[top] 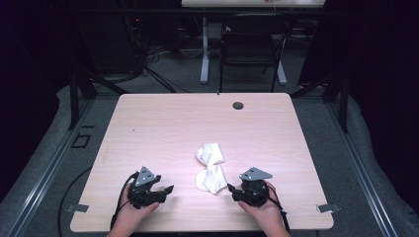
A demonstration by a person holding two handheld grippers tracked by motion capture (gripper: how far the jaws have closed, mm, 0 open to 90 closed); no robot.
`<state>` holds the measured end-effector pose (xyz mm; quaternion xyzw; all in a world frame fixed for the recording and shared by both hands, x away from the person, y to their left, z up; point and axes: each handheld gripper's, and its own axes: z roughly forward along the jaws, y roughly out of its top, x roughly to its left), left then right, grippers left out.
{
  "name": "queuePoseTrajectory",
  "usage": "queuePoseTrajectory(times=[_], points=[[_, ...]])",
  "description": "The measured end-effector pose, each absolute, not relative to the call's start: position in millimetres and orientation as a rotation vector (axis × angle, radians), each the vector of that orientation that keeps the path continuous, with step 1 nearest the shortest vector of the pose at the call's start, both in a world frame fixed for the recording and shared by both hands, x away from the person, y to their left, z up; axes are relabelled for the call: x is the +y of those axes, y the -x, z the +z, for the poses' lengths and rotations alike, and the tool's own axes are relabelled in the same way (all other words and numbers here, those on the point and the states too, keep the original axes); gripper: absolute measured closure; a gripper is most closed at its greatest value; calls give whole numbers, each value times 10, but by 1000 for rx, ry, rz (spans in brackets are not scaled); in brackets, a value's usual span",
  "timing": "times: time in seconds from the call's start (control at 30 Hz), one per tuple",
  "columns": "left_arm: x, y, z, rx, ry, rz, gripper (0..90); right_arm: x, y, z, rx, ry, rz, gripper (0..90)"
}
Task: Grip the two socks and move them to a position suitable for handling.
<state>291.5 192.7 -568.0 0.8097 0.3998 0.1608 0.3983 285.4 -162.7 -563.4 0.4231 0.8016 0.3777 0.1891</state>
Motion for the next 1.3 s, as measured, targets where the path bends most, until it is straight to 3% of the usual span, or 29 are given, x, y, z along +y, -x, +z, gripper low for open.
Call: queuePoseTrajectory(times=[0.43, 1.1, 1.3], points=[[1906, -2883, -5675, 989, -2034, 393, 359, -1596, -2852, -5621, 2275, -1227, 1088, 574], [1812, -2869, -5704, 946, -2072, 327, 434, -1543, -2900, -5609, 2316, -1206, 1095, 636], [1797, -2856, -5687, 932, -2072, 327, 449, -1416, -2964, -5505, 2346, -1145, 1053, 711]])
